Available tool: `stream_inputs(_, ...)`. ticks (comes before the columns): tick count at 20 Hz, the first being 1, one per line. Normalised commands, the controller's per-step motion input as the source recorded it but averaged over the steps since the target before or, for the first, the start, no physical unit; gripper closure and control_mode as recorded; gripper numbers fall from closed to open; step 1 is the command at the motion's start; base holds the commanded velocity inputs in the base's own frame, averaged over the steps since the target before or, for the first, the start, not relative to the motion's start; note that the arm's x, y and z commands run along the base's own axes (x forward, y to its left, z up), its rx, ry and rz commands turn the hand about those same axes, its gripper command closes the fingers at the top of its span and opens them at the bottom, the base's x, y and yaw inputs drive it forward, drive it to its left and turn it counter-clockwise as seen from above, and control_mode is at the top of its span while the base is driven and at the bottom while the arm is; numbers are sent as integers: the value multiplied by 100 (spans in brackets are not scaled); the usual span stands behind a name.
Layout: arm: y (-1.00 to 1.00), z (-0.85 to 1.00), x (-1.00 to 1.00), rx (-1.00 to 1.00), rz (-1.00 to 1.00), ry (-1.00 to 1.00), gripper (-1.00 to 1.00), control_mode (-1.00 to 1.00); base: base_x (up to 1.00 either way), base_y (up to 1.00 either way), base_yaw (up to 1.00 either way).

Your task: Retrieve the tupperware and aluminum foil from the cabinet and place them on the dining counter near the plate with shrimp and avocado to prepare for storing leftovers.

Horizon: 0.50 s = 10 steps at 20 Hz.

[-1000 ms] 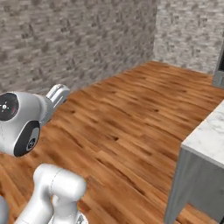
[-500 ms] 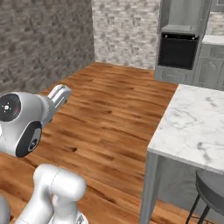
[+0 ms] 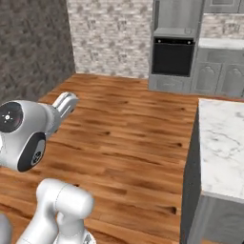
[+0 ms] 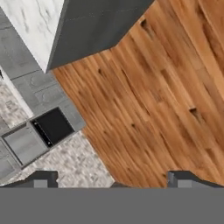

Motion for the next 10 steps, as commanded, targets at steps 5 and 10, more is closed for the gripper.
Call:
stream_inputs(5,0,0,0,0,0,0,-100,100,99,65,-32)
stream_inputs(10,0,0,0,0,0,0,-100,100,100,20,-27)
